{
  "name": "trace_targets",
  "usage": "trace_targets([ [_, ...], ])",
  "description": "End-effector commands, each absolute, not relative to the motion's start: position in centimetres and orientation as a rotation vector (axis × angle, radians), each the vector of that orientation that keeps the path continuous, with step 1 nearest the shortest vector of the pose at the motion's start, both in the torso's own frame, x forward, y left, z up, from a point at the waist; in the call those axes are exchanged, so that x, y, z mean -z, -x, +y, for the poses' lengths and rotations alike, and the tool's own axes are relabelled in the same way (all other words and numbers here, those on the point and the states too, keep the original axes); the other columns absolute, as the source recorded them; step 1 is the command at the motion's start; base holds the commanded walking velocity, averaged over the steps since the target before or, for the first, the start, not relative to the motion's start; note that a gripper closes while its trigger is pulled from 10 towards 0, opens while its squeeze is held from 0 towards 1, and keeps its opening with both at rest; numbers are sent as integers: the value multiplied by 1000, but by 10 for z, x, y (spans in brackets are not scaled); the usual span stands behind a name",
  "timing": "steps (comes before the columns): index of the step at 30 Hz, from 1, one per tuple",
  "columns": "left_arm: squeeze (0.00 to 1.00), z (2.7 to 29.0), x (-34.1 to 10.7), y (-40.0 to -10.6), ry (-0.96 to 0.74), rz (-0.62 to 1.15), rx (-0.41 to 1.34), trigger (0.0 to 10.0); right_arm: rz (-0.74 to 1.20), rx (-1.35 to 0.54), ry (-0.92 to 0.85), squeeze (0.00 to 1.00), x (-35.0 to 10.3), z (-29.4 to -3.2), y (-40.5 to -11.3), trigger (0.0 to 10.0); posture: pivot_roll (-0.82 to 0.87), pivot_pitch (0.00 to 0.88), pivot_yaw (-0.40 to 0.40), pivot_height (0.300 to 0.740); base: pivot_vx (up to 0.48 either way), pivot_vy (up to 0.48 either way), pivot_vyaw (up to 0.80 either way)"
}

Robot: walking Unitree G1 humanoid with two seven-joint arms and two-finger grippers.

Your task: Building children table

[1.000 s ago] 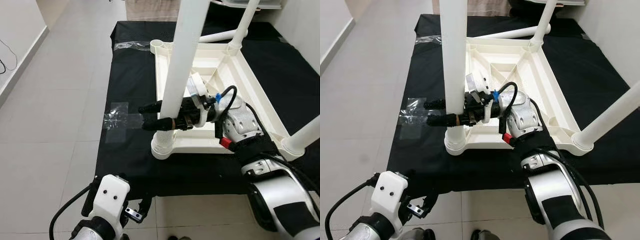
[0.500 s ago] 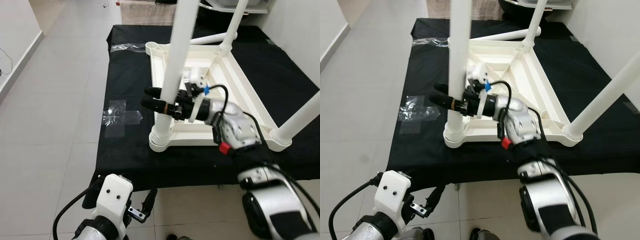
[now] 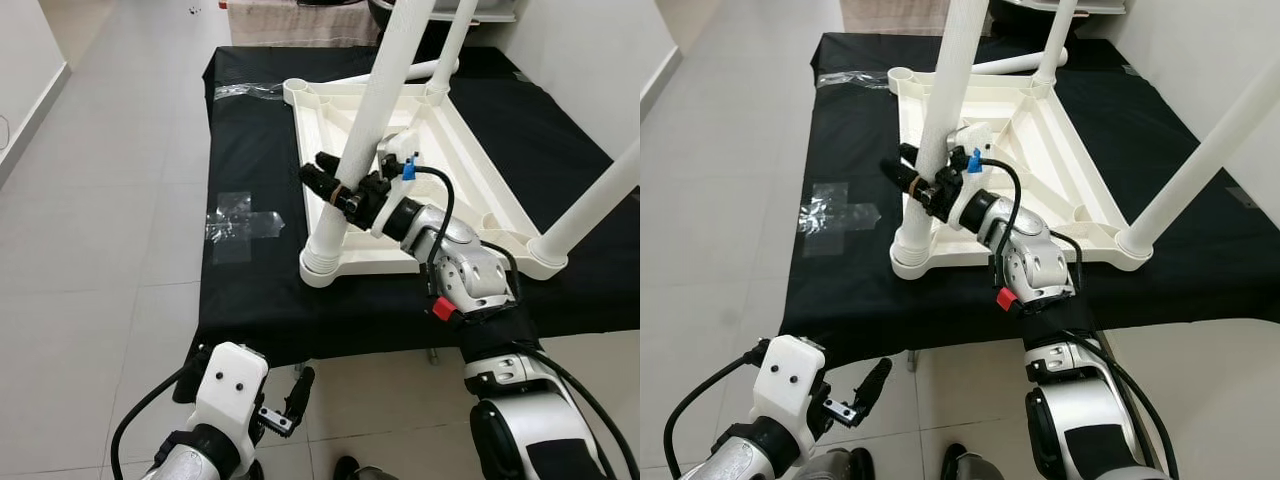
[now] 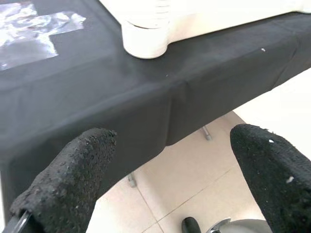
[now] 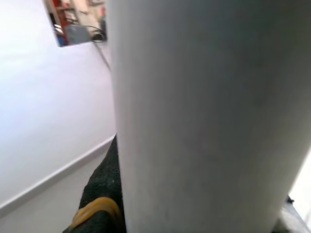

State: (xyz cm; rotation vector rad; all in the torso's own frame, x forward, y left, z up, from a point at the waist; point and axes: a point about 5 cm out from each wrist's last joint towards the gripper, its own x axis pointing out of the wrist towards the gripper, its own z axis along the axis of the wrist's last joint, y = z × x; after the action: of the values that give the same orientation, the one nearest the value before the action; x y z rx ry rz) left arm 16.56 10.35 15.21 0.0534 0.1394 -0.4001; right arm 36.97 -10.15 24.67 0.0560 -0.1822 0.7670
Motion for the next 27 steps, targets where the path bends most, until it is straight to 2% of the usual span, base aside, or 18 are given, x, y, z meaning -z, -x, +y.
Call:
trace_targets([
  [1,0,103,-146,-165,-44,174,403,10000,-100,-665,-17,0,-230,-114,-373,10000,150,228,-90,740,0,0,0],
  [9,0,103,-145,-166,-40,174,402,10000,-44,-563,-23,0,-227,-108,-370,10000,139,223,-88,740,0,0,0],
  [12,0,102,-144,-168,-40,172,402,10000,-39,-379,-59,0,-226,-108,-377,10000,141,223,-90,740,0,0,0],
  [16,0,102,-144,-168,-39,170,401,10000,-42,-293,-55,0,-226,-110,-380,10000,137,228,-94,740,0,0,0],
  [22,0,102,-145,-169,-35,168,402,10000,-80,-36,-75,0,-233,-114,-384,10000,138,236,-91,740,0,0,0],
  [27,0,102,-146,-169,-36,164,400,10000,-106,69,-38,0,-235,-109,-379,10000,134,237,-90,740,0,0,0],
])
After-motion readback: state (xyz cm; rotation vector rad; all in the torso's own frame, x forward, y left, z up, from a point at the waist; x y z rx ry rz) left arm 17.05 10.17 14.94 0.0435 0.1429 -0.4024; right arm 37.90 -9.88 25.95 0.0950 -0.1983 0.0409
